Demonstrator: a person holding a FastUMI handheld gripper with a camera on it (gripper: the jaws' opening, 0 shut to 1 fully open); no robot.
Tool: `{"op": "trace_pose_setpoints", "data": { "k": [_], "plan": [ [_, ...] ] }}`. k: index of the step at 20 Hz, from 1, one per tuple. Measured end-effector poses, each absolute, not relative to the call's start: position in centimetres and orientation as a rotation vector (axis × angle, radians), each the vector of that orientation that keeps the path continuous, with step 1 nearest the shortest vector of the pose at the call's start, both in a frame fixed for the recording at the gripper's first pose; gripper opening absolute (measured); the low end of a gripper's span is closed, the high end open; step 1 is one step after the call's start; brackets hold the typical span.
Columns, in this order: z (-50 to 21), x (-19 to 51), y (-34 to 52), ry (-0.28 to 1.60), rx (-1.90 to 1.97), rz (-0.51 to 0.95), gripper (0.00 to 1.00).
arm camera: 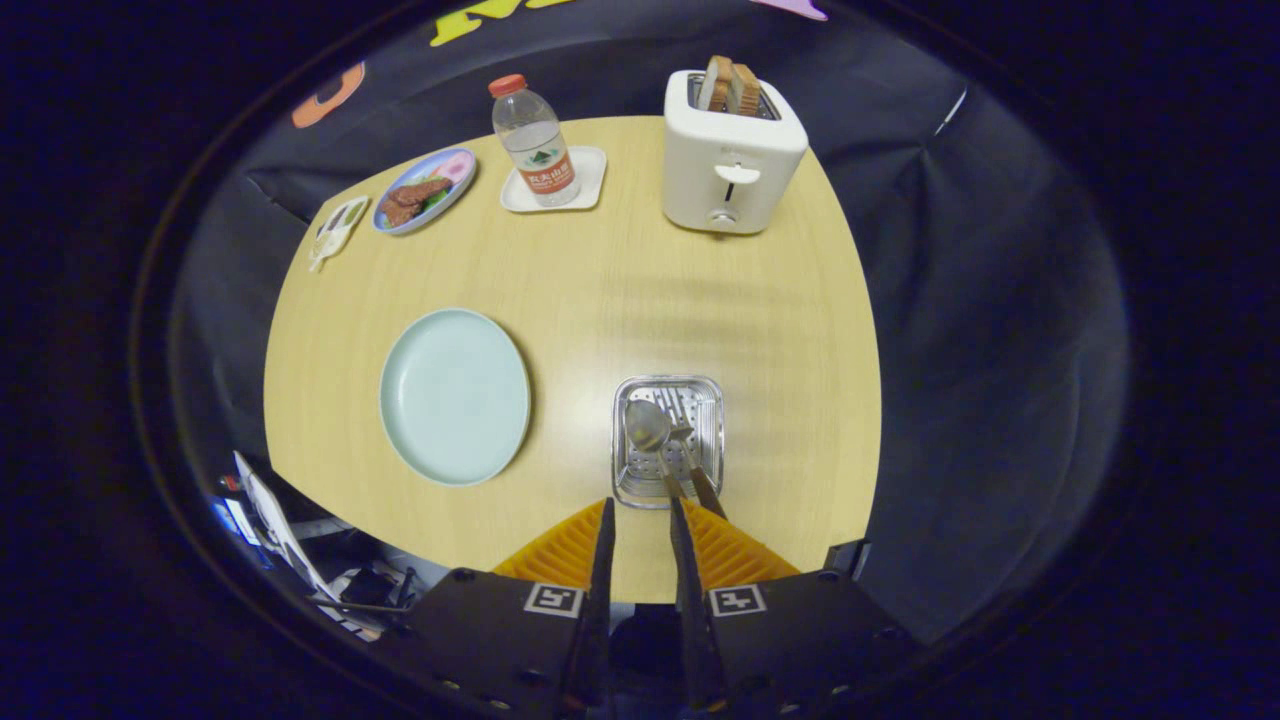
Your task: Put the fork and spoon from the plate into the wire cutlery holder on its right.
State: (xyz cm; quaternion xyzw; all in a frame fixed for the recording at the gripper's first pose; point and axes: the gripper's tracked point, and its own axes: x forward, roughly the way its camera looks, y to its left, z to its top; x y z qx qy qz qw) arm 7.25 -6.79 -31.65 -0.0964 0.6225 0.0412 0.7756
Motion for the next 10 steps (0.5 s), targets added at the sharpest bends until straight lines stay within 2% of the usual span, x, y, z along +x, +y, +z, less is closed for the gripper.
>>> {"op": "trace_pose_setpoints", "data": {
  "k": [2, 4, 5, 7, 10],
  "plan": [
    [-31.3, 6.7, -5.5, 1.308, -0.199, 0.116, 0.36],
    [-30.8, 5.5, -3.9, 1.272, -0.187, 0.145, 0.59],
    [-30.7, 5.0, -2.8, 1.257, -0.182, 0.169, 0.61],
    [-30.4, 4.0, -1.3, 1.221, -0.204, 0.19, 0.79],
    [-29.3, 3.5, 0.7, 1.136, -0.229, 0.185, 0.93]
  ]
}}
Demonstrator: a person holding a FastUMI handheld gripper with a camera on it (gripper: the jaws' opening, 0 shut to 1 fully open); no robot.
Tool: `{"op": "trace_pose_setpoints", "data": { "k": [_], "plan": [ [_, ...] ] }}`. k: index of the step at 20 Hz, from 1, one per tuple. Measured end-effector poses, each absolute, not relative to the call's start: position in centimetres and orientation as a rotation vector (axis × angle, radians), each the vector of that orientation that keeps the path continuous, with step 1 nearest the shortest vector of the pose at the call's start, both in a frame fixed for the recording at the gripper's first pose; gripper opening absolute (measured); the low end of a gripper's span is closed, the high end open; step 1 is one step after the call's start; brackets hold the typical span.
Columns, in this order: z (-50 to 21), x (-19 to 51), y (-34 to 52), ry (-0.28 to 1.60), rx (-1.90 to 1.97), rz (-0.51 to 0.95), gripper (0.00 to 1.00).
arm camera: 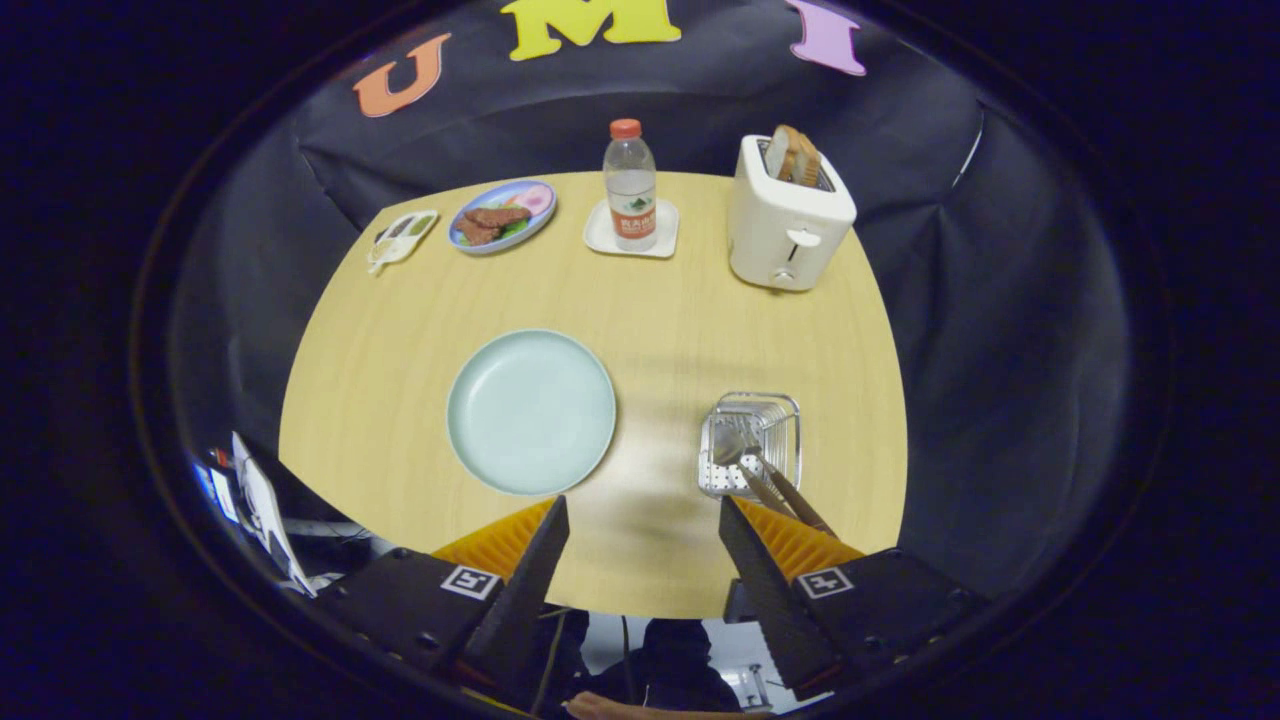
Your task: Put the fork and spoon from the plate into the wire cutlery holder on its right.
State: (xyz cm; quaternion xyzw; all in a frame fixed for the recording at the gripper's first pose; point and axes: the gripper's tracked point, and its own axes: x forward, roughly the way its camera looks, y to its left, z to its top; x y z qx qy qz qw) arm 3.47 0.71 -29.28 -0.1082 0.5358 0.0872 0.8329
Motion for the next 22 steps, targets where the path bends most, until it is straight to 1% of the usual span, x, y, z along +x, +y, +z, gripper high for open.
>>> {"op": "trace_pose_setpoints", "data": {
  "k": [1, 5, 9, 14, 17, 19, 22],
  "plan": [
    [-28.7, 3.4, 1.5, 1.099, -0.235, 0.186, 0.96],
    [-25.2, 3.9, 4.6, 0.905, -0.253, 0.18, 0.96],
    [-19.5, 5.4, 7.0, 0.63, -0.253, 0.154, 0.97],
    [-11.3, 4.3, 10.0, 0.286, -0.147, 0.221, 0.96],
    [-6.6, 2.4, 11.7, 0.07, -0.1, 0.28, 0.96],
    [-6.7, 2.6, 11.6, -0.011, -0.147, 0.257, 0.96],
    [-6.6, 2.7, 11.5, -0.056, -0.169, 0.246, 0.96]
  ]
}}
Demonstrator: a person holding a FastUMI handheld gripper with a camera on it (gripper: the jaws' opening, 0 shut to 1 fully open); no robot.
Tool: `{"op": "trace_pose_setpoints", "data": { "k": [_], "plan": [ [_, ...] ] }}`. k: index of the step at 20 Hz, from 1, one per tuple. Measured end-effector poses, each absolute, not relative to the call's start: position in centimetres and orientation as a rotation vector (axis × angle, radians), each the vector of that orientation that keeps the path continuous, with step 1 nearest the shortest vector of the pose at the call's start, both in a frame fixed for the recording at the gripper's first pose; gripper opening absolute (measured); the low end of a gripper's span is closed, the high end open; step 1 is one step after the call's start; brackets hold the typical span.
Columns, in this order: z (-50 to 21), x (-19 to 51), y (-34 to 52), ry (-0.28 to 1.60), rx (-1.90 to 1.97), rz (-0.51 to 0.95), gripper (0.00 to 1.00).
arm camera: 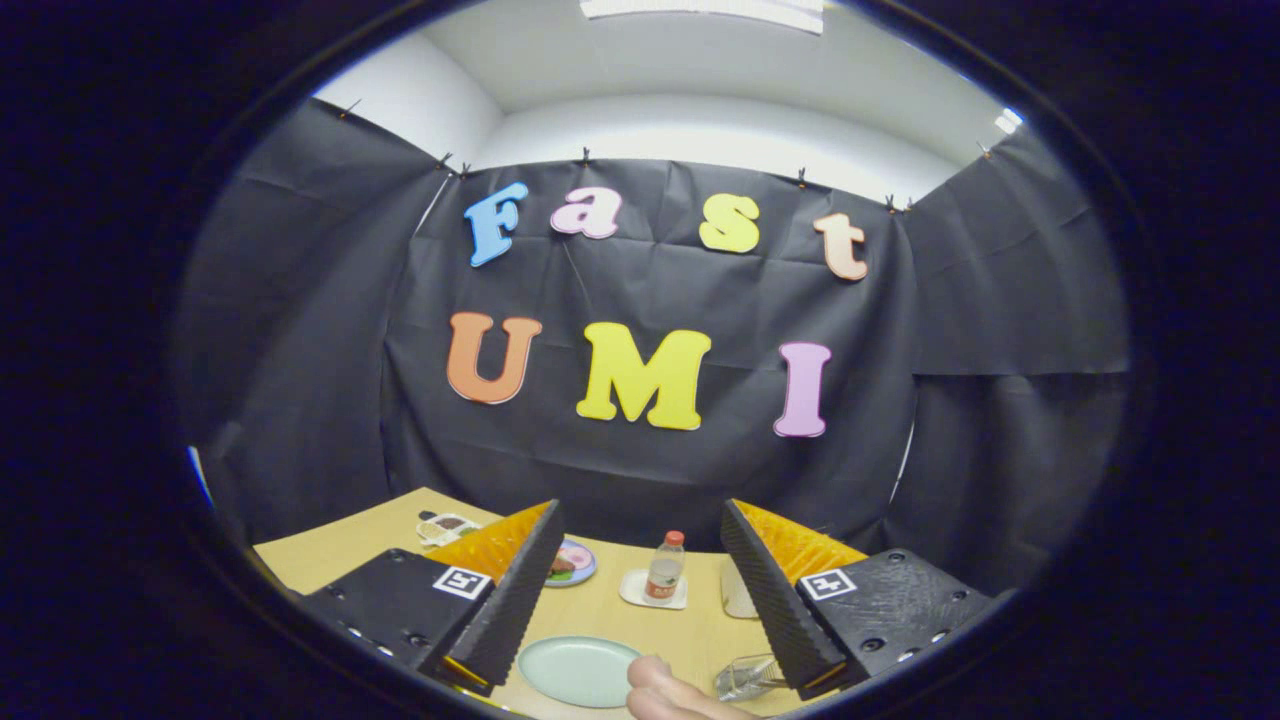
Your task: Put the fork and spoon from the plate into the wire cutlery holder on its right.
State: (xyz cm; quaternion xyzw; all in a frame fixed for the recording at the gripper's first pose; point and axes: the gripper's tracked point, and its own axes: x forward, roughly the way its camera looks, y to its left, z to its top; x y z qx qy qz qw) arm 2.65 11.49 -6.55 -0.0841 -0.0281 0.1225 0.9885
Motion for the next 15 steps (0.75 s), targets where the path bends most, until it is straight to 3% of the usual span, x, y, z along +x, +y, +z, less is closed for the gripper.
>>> {"op": "trace_pose_setpoints", "data": {
  "k": [15],
  "plan": [
    [-7.3, 2.9, 9.2, 0.0, -0.095, 0.166, 0.96]
  ]
}}
